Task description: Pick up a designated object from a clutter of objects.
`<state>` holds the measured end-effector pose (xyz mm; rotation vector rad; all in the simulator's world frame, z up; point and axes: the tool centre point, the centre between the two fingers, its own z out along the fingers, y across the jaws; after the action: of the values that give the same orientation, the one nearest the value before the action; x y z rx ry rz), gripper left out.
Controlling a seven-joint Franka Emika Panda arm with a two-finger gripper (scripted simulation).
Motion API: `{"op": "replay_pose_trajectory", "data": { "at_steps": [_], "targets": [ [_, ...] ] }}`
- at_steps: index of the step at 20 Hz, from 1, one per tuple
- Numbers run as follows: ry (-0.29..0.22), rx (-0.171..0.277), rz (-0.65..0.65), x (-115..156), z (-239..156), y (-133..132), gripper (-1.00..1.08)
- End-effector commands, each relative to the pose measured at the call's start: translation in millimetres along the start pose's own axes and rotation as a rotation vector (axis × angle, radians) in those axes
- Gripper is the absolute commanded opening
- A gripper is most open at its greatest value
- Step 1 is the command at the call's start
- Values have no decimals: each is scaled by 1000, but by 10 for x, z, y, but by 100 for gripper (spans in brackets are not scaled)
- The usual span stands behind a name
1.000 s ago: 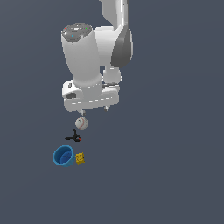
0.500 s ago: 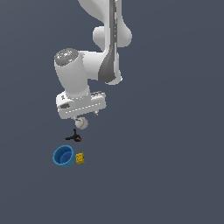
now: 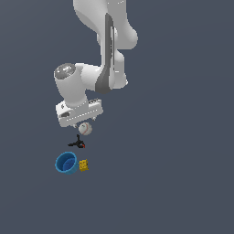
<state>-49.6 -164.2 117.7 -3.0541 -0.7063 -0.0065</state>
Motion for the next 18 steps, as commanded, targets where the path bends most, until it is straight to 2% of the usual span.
{"op": "replay_pose_trajectory", "data": {
  "at_steps": [1, 8, 18],
  "targets": [
    [-2, -3, -21, -80, 80, 33, 100],
    [-5, -5, -49, -199, 191, 75, 100],
    [-6, -5, -48, -206, 335, 72, 100]
  ]
}}
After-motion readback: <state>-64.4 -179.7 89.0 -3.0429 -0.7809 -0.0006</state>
